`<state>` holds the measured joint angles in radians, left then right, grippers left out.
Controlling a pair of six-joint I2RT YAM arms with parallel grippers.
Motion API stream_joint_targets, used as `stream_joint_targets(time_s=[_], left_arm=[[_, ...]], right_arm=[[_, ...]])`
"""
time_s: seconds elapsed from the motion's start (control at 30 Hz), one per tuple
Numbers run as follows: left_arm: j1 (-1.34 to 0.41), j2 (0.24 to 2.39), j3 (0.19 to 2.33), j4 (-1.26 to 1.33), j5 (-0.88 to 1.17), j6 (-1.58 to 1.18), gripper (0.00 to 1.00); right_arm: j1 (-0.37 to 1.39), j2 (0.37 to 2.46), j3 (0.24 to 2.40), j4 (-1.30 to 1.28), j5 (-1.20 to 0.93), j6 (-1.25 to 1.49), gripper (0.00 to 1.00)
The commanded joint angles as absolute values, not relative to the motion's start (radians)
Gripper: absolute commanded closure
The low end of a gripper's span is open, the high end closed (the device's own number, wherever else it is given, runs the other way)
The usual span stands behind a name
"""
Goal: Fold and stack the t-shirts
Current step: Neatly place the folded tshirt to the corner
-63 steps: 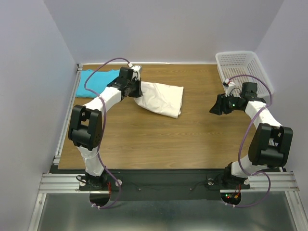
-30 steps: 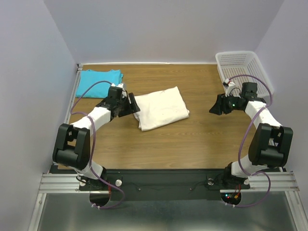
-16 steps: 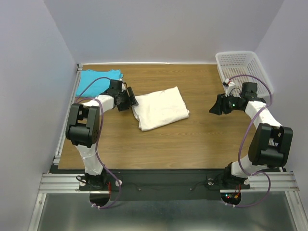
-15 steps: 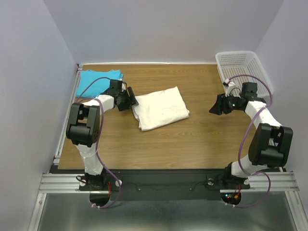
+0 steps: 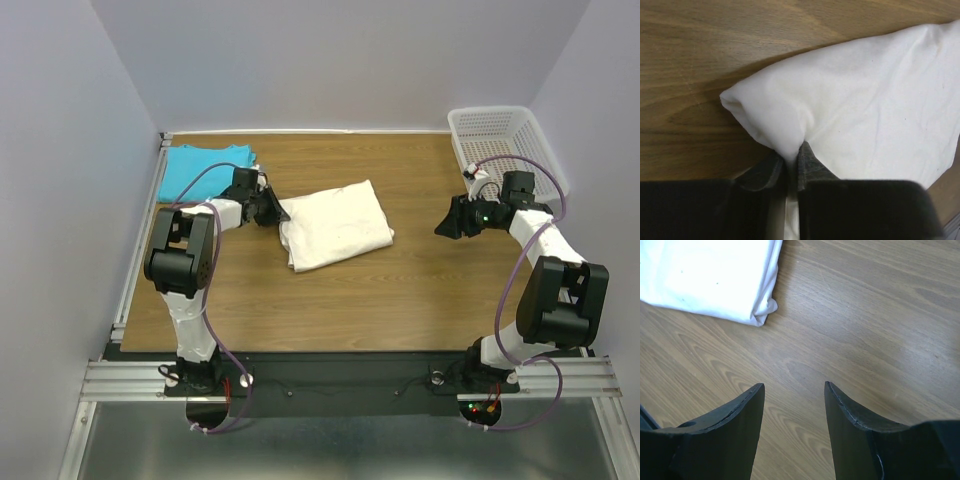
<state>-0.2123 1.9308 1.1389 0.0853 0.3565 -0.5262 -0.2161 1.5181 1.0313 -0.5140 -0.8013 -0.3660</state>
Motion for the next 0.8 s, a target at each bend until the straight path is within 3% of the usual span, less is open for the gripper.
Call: stream_joint_targets(time_s=[0.0,0.03,0.37,0.77], left_arm=[[-0.218,1.927,1.118,0.144,0.388,-0.503,0.97],[-0.218,1.919,1.12,0.159,0.39,-0.493,1.0],[-0.196,1.767,1.219,0.11,0.35,-0.131,1.0],[-0.147,1.756,1.388,0.035,0.313,-0.006,1.0]], right_arm=[[-0.224,1.502,1.022,-0.48,-0.816,-0.368,0.43],[-0.224,1.502,1.022,-0.48,-0.816,-0.368,0.43],[-0.224,1.5,1.023,-0.48,-0.819,-0.368,0.43],[-0.224,1.505,1.025,-0.48,-0.825,-0.368,0.43]])
